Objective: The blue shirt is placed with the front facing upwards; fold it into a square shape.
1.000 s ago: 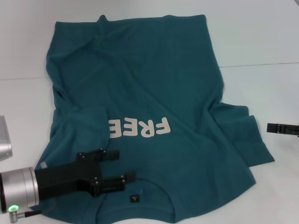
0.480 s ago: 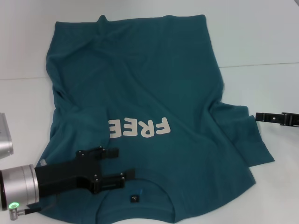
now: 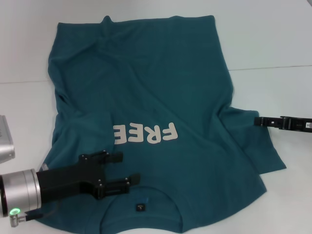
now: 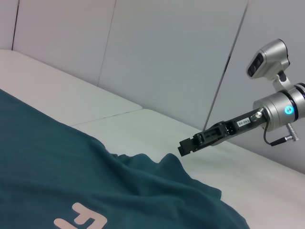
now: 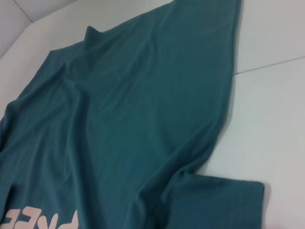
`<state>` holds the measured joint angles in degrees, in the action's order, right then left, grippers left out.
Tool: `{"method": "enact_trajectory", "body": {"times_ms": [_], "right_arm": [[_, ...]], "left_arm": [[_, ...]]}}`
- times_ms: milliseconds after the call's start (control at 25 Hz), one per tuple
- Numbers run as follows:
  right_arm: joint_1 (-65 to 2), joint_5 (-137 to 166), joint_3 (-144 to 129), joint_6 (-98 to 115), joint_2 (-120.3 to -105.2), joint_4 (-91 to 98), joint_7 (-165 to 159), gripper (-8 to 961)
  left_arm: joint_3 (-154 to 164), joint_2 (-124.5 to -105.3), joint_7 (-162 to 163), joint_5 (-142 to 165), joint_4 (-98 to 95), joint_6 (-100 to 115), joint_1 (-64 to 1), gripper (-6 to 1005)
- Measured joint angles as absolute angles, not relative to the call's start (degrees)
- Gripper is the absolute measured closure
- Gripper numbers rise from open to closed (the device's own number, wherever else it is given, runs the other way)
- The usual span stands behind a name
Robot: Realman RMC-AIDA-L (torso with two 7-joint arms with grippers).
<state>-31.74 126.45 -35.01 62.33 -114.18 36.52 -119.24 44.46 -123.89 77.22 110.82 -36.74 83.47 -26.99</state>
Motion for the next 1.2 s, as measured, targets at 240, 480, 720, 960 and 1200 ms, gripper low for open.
{"method": "enact_trajectory", "body": {"times_ms": [240,480,720,960,1200], "right_arm": [[-32.91,126.48,-36.91,58.8,-114.51,34.01,-119.0,70],[-34.05,126.48,-38.21,56.46,-115.24,33.23,-118.75,71],[-34.7,126.48,-39.06,54.94,-115.82,32.94,-118.7,84],[-34.89,126.27,-39.18,54.55,-115.92,32.69,-119.24,269],[-34.77,126.16,-39.23,54.66,-115.92,32.69,-119.26,678]], "left_arm": [[44.47,-123.83,77.19,111.0,-36.74,82.72,-27.03,157],[44.47,-123.84,77.27,111.18,-36.79,82.7,-27.09,157],[44.47,-123.78,77.41,112.1,-37.03,82.71,-27.07,157],[44.34,-123.75,77.39,112.23,-37.17,82.71,-27.06,157],[44.37,-123.75,77.32,112.23,-37.18,82.71,-27.03,157]]}}
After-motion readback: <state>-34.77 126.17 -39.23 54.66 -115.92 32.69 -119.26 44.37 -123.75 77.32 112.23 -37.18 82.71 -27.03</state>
